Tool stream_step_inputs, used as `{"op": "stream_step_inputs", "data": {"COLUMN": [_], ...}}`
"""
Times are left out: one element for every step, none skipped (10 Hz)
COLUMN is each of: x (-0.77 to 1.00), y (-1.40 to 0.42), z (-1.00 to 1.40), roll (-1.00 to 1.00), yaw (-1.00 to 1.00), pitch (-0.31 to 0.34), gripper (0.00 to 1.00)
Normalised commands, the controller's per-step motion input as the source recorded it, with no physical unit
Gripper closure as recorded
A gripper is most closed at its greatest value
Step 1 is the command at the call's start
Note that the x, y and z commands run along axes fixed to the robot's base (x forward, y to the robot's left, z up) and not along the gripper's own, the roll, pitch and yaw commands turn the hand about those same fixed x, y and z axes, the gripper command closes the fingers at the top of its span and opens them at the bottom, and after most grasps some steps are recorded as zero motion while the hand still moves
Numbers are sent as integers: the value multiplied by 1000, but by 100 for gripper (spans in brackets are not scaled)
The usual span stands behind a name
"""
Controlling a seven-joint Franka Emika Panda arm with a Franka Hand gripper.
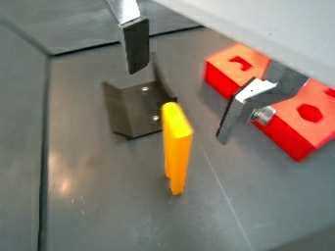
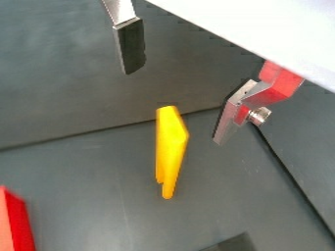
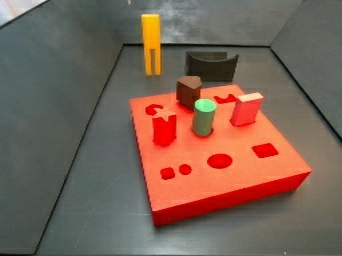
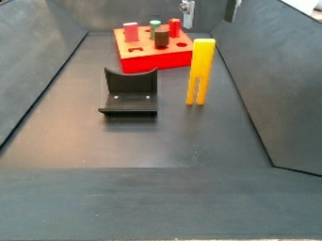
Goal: Pick up the square-circle object. Move up. Place the square-circle object on the fixture. Regrasp the square-circle object. Rotate the square-circle object. Move to above the board. Insert the square-circle object.
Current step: Rotate the square-circle object.
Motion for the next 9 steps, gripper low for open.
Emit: {"op": "stream_step_inputs", "data": {"x": [26, 26, 26, 26, 26, 26, 26, 27, 27], "y": [-5, -5, -4, -4, -4, -4, -4, -4, -4], "z": [-18, -17, -16, -16, -16, -15, -15, -15, -15], "roll": [-13, -13, -14, -14, -14, -15, -15, -16, -16], "yaw": [1000, 1000, 1000, 1000, 1000, 1000, 1000, 1000, 1000], "pitch": [7, 7, 7, 7, 8, 8, 8, 8, 8], "gripper": [0, 0, 0, 0, 0, 0, 0, 0, 0]}}
